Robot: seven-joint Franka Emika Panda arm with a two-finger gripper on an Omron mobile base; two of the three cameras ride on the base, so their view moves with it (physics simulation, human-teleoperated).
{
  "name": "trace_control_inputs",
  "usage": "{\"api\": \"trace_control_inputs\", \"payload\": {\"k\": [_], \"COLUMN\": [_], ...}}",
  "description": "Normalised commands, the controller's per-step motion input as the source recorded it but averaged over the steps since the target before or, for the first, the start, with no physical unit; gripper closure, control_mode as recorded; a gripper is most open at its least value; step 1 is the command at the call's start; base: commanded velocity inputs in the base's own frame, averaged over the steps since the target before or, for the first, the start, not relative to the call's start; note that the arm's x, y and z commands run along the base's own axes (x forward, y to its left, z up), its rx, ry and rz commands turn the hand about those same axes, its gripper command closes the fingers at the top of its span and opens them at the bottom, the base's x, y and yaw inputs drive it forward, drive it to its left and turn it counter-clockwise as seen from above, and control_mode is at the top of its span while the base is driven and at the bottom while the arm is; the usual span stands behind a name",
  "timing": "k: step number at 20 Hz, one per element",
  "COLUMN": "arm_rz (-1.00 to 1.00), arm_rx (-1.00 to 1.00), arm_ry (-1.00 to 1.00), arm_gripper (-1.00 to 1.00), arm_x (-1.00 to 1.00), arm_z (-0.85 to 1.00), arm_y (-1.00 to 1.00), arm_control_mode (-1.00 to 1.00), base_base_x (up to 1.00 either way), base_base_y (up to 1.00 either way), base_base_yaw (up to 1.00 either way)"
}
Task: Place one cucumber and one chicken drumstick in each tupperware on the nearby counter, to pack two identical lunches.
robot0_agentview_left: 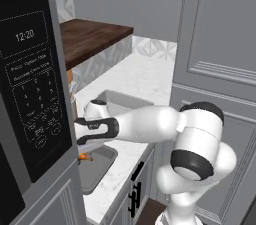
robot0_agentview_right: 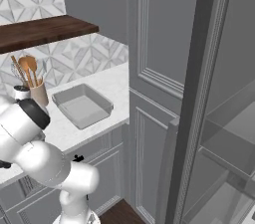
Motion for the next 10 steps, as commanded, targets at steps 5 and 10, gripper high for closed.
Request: {"api": "trace_control_inputs", "payload": {"k": [5, 10], "arm_rz": [0.0, -0.04], "arm_rx": [0.0, 0.0], "arm_ry": [-0.05, -0.18], "arm_gripper": [-1.0, -1.0], "arm_x": [0.0, -0.29], "arm_z": [0.14, 0.52], "arm_y": [0.0, -0.19], "arm_control_mode": [-1.0, -1.0], "base_base_x": [0.0, 0.0], "base_base_y": [0.0, 0.0], "base_base_yaw": [0.0, 0.0]}}
